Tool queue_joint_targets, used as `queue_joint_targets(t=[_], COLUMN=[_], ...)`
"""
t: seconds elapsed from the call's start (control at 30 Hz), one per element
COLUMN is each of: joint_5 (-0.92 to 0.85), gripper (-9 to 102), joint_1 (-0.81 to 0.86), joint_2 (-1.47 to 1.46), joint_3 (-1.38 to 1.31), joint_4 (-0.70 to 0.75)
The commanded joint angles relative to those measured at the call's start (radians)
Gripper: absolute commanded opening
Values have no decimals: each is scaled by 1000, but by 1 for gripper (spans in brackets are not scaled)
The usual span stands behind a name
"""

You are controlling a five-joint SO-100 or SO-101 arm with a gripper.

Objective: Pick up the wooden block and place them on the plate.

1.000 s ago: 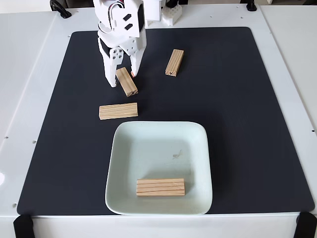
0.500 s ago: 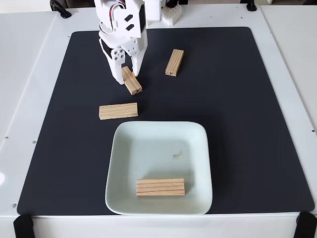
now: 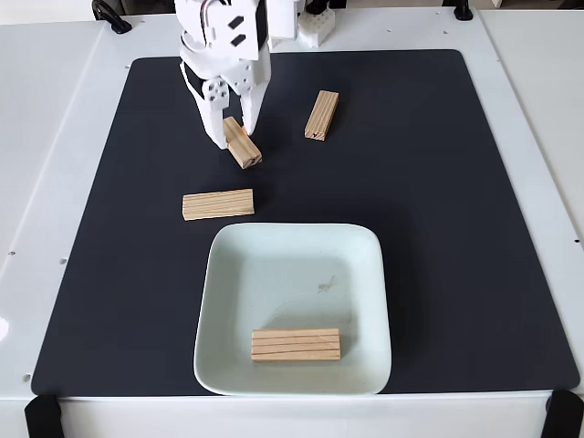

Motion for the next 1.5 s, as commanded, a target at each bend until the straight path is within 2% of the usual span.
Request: queue_joint_targets(t=[0.0,0.17,0.3,0.47,0.57,0.87,1.1,1.3,1.47], joint_5=[-123,-350,-598,-747,-765,-769,-755,-755,-762], gripper=[0,0,0,0,0,0,0,0,0], joint_1=[-38,-89,-100,-103,-130,-161,-216,-244,-255], joint_2=[212,495,661,607,457,-146,-456,-667,-770], joint_3=[11,127,267,302,196,-433,-914,-1190,-1304], joint_4=[-9,-60,-284,-607,-687,-683,-465,-436,-433])
